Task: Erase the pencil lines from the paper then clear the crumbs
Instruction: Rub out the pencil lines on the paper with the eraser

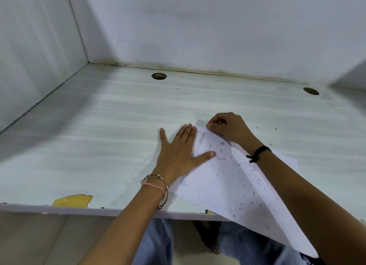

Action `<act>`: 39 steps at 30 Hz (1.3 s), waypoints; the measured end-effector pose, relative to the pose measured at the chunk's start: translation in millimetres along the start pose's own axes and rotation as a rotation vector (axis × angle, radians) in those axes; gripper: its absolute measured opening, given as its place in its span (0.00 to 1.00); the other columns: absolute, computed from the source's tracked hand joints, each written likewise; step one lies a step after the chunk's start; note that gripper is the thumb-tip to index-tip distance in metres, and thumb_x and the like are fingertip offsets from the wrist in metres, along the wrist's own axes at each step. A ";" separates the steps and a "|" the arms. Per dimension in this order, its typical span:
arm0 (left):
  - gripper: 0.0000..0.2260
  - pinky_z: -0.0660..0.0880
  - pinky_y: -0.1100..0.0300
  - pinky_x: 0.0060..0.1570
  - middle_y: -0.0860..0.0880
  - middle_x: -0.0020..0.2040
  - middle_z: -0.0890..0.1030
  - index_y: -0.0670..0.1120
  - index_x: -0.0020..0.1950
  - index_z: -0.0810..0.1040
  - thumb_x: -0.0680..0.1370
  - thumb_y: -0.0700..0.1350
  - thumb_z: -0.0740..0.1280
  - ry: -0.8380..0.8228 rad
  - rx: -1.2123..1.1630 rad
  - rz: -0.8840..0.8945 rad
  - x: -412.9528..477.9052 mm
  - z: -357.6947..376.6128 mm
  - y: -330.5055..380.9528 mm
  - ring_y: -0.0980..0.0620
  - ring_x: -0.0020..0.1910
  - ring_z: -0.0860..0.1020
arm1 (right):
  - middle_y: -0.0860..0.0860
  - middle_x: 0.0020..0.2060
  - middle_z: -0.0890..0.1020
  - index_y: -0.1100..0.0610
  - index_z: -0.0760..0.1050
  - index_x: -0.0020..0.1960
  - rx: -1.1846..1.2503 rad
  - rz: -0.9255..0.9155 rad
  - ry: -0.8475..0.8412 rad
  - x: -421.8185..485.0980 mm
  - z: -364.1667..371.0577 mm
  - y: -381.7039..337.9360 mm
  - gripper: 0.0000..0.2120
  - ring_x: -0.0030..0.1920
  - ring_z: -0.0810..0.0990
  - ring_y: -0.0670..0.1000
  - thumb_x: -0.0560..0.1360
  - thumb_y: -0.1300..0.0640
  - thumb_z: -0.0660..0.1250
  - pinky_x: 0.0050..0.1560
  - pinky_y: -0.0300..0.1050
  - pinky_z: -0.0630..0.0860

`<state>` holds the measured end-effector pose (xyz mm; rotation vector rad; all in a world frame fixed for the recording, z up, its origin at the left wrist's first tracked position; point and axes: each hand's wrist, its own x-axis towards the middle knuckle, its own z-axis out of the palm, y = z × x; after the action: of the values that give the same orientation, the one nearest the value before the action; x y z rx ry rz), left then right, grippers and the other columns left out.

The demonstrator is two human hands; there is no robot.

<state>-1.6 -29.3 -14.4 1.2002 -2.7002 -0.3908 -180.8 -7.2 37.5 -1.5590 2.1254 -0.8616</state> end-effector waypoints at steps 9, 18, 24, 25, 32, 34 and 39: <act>0.30 0.34 0.42 0.73 0.50 0.81 0.48 0.45 0.81 0.48 0.82 0.58 0.37 0.021 0.061 0.021 12.3 1.2 -0.7 0.56 0.79 0.44 | 0.44 0.38 0.82 0.56 0.80 0.49 0.288 -0.074 -0.101 -45.9 18.9 9.0 0.04 0.37 0.79 0.43 0.78 0.57 0.66 0.41 0.33 0.76; 0.23 0.37 0.46 0.76 0.54 0.80 0.54 0.48 0.79 0.57 0.85 0.51 0.53 0.054 -0.276 0.055 -20.3 -17.6 -27.3 0.58 0.78 0.50 | 0.48 0.37 0.81 0.58 0.79 0.50 0.267 -0.028 -0.065 -32.9 4.3 8.2 0.04 0.35 0.78 0.43 0.78 0.60 0.66 0.40 0.32 0.73; 0.39 0.29 0.43 0.73 0.59 0.80 0.42 0.55 0.80 0.45 0.74 0.72 0.48 -0.109 -0.103 -0.013 -48.5 -21.8 -32.7 0.64 0.76 0.37 | 0.50 0.43 0.85 0.52 0.81 0.46 0.271 -0.062 -0.161 -54.2 13.6 -22.0 0.05 0.44 0.83 0.49 0.72 0.60 0.70 0.48 0.40 0.76; 0.39 0.29 0.41 0.72 0.59 0.80 0.41 0.56 0.80 0.44 0.73 0.73 0.47 -0.109 -0.051 -0.023 -51.2 -21.3 -32.2 0.63 0.76 0.36 | 0.49 0.43 0.85 0.50 0.81 0.45 0.242 -0.075 -0.192 -57.7 16.5 -26.7 0.05 0.45 0.83 0.48 0.72 0.59 0.71 0.49 0.40 0.76; 0.39 0.30 0.34 0.69 0.57 0.79 0.36 0.63 0.78 0.39 0.71 0.78 0.43 -0.039 0.046 -0.091 -62.5 -15.2 -27.4 0.59 0.76 0.31 | 0.45 0.36 0.84 0.51 0.82 0.42 0.090 -0.150 -0.250 -68.9 32.8 -45.3 0.03 0.36 0.80 0.40 0.70 0.58 0.71 0.37 0.28 0.73; 0.41 0.31 0.33 0.69 0.57 0.79 0.37 0.63 0.78 0.40 0.69 0.79 0.44 -0.042 0.051 -0.099 -62.3 -14.8 -27.7 0.58 0.76 0.33 | 0.46 0.35 0.84 0.51 0.82 0.41 0.059 -0.169 -0.263 -69.5 33.7 -48.5 0.03 0.35 0.79 0.40 0.70 0.58 0.72 0.37 0.29 0.73; 0.41 0.32 0.31 0.68 0.55 0.80 0.40 0.62 0.79 0.41 0.70 0.78 0.45 -0.015 0.067 -0.080 -60.2 -12.5 -29.2 0.55 0.78 0.35 | 0.45 0.35 0.83 0.53 0.83 0.42 -0.030 -0.249 -0.329 -66.2 34.7 -55.9 0.02 0.34 0.76 0.41 0.70 0.60 0.72 0.37 0.29 0.71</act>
<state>62.2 -5.4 -13.7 1.3312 -2.7048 -0.3240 -97.9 35.0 44.7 -1.8630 1.7474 -0.5965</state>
